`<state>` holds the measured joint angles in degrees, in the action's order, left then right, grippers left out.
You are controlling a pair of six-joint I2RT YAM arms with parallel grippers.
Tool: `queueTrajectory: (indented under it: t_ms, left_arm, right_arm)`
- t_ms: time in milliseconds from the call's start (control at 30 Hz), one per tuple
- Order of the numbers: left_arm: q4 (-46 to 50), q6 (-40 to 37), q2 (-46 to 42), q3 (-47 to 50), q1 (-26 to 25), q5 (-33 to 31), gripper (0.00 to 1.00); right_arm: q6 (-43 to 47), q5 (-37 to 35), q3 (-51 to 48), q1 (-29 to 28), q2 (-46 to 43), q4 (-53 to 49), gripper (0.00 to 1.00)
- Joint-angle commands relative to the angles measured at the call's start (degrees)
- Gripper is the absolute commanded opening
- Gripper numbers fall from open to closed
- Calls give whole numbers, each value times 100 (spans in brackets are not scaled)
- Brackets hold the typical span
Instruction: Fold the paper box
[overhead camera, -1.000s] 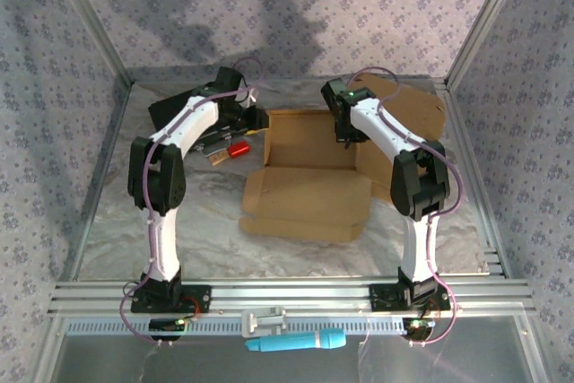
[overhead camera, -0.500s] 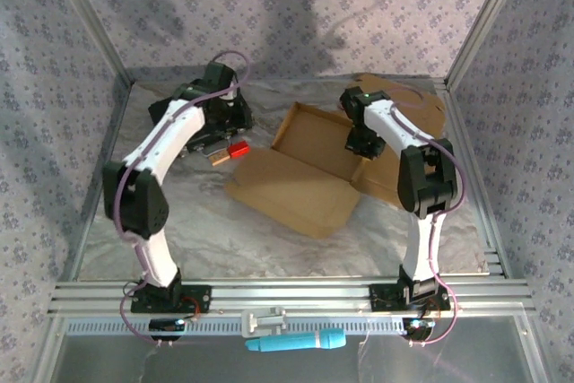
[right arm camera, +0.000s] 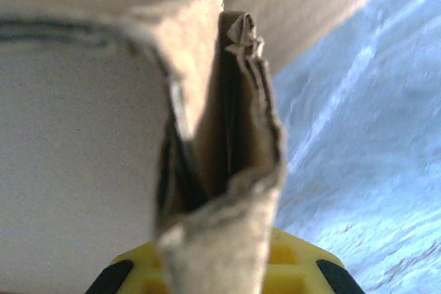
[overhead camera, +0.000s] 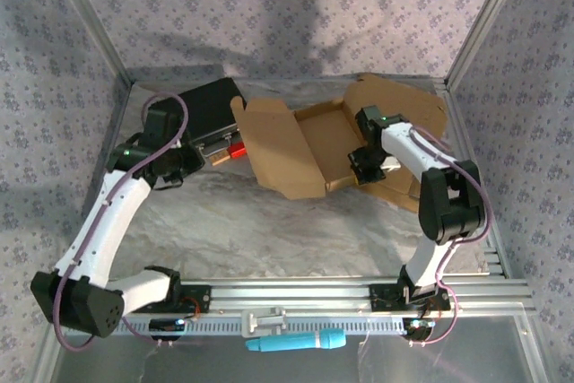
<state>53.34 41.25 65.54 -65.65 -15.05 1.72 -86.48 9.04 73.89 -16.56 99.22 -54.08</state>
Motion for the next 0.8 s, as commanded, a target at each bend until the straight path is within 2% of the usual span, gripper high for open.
queueTrajectory:
  t_ms: [0, 100, 233, 433, 767]
  left_arm:
    - [-702, 389, 43, 791, 19, 910, 27]
    - [-1861, 758, 132, 1430, 46, 1355, 28]
    - [-2724, 863, 540, 1553, 110, 1700, 31]
    - [-3302, 788, 966, 1510, 212, 2095, 31]
    - [-3401, 648, 1179, 1379, 213, 2298, 31]
  right_arm:
    - [-1158, 388, -168, -399, -236, 258, 0]
    - [-1691, 467, -243, -860, -255, 435, 0]
    - [-2340, 390, -298, -1485, -239, 604, 0]
    - [-3192, 390, -842, -2132, -144, 1435, 0]
    - [-3518, 676, -644, -2715, 407, 1937, 0]
